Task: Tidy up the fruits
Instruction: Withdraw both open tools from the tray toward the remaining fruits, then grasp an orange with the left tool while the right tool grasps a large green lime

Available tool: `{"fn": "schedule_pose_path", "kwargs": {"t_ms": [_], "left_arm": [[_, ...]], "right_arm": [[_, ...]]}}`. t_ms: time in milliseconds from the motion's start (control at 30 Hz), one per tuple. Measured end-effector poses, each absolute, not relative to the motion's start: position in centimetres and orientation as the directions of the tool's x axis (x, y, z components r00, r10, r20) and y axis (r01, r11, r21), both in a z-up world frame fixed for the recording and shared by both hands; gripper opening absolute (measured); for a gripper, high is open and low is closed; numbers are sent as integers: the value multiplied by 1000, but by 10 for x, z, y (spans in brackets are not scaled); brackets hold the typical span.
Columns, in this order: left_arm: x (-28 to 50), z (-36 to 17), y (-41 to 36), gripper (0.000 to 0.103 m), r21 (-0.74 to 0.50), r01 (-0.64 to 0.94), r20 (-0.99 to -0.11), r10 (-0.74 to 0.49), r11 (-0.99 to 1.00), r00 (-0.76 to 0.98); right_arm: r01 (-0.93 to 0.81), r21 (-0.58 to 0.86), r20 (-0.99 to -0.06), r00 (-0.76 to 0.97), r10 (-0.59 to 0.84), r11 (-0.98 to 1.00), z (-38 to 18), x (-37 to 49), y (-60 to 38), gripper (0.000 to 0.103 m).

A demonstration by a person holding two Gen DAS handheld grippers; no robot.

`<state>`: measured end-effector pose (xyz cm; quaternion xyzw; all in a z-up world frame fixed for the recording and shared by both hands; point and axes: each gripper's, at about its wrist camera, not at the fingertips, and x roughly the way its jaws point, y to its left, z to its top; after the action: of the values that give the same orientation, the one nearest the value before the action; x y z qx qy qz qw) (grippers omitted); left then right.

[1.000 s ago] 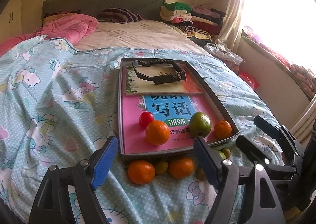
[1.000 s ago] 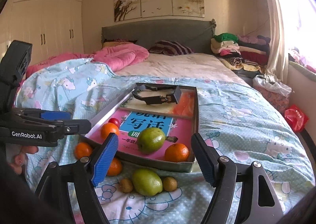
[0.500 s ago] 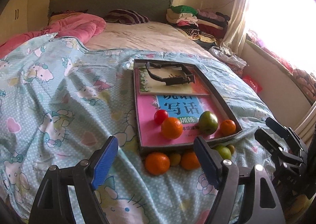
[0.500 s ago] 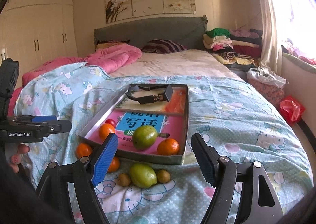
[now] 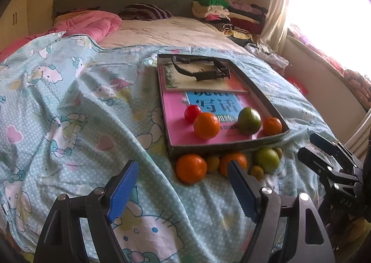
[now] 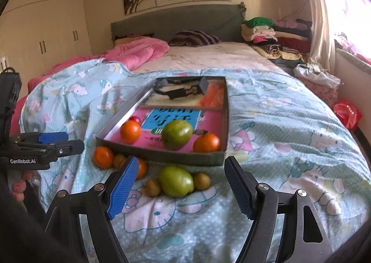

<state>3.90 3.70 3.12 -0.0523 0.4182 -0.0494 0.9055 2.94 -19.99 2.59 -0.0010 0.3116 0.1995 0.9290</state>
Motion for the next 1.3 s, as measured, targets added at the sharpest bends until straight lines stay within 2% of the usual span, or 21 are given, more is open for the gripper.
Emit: {"fn": "schedule_pose_path", "kwargs": {"t_ms": [300, 400, 467, 567, 700, 1300], "left_arm": [[36, 21, 27, 78, -120, 79, -763, -143, 990, 630], [35, 17, 21, 72, -118, 97, -766, -152, 988, 624], [34, 15, 17, 69, -119, 110, -769, -162, 987, 619], [35, 14, 17, 58, -127, 120, -766, -174, 985, 619], [38, 11, 18, 48, -135, 123, -766, -182, 983, 617], [57, -7, 16, 48, -116, 122, -785, -166, 986, 597]], "right_arm": [[-395, 142, -639, 664, 389, 908, 5, 28, -189, 78], [-388, 171, -653, 643, 399, 906, -2, 30, -189, 78], [-389, 201, -659, 626, 418, 899, -6, 31, -191, 69], [-383, 236, -674, 597, 435, 893, -12, 36, -192, 58], [-364, 294, -683, 567, 461, 884, -19, 42, -195, 55], [-249, 414, -727, 488, 483, 875, -37, 87, -191, 55]]}}
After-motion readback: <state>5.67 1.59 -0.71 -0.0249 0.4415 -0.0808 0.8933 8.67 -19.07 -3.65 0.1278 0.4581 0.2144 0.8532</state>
